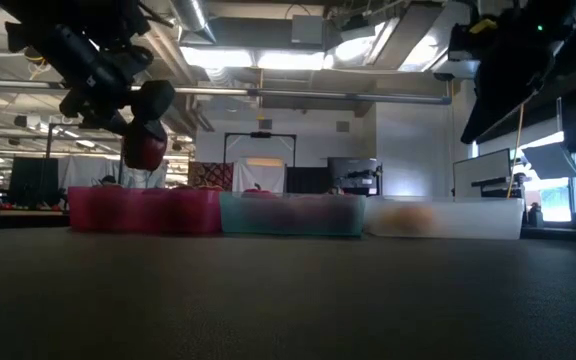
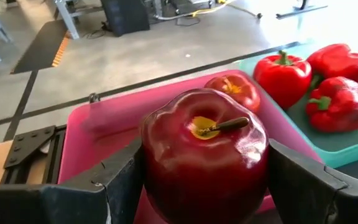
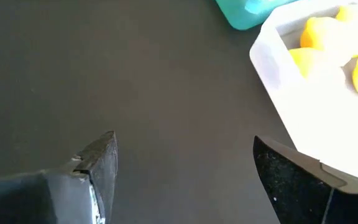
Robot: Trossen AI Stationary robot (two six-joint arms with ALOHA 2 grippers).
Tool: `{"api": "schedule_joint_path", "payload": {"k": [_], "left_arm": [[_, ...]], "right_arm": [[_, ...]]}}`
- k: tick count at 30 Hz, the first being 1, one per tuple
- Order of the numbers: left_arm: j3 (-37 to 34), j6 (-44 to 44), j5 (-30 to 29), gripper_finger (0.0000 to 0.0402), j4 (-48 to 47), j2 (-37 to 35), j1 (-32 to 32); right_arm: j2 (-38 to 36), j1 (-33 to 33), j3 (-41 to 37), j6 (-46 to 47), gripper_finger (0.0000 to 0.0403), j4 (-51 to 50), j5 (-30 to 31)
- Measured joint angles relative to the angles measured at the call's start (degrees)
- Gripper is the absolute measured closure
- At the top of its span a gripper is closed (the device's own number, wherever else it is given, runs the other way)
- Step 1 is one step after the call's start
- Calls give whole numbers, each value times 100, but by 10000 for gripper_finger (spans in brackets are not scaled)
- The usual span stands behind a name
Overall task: Sort produce into baskets
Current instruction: Put the apple into the pink bin
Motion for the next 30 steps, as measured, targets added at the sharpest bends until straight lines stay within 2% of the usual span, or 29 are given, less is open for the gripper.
{"api": "schedule_joint_path", "payload": {"k": [10, 18, 24, 30], "left_arm": [[-67, -140, 292, 123, -231, 114, 401], [-460, -599, 184, 123, -74, 122, 418], [-529, -322, 10, 123, 145, 127, 493], [-542, 329, -3, 123, 1046, 166, 718]], "right_arm": [[0, 0, -458, -279, 104, 968, 105], [-2, 0, -670, -289, 104, 1389, -3], [0, -2, -832, -284, 104, 1660, -49], [0, -2, -832, -282, 104, 1691, -50]]}}
